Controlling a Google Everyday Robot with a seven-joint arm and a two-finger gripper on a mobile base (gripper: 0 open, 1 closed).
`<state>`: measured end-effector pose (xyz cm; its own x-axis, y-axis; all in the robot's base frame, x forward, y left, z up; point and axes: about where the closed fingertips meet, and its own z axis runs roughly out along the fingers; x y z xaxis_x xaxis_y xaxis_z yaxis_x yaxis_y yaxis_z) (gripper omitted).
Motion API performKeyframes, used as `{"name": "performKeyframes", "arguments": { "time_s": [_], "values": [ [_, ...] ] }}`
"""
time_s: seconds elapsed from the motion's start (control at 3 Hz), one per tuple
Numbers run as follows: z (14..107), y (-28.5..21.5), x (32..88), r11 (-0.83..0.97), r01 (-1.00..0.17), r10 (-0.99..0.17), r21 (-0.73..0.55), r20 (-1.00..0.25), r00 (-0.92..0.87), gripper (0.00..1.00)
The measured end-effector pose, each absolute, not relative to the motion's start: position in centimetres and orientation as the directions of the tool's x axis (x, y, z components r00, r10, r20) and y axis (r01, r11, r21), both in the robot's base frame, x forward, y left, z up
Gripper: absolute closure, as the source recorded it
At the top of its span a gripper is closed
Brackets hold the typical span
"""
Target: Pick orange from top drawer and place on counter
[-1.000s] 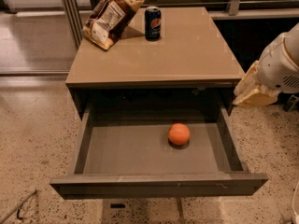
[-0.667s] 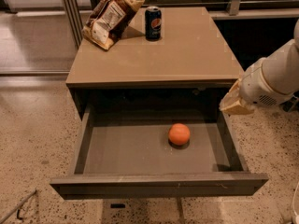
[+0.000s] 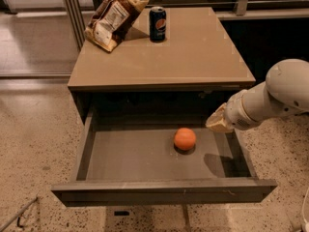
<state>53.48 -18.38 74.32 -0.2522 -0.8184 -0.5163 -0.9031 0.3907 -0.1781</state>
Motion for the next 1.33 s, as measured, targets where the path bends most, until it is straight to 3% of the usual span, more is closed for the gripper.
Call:
{"name": "performKeyframes", "arguments": {
  "time_s": [0.33, 1.0, 1.33],
  "values": [
    [74.3, -18.4, 53.5, 0.390, -0.903, -0.818, -0.177, -0.516, -0.252, 1.00],
    [70.6, -17.0, 52.0, 0.399, -0.911, -0.763, -0.099, -0.587, -0.270, 0.58],
    [68.4, -15.8, 51.8, 0.402, -0.913, -0.728, -0.065, -0.628, -0.276, 0.47]
  ]
}}
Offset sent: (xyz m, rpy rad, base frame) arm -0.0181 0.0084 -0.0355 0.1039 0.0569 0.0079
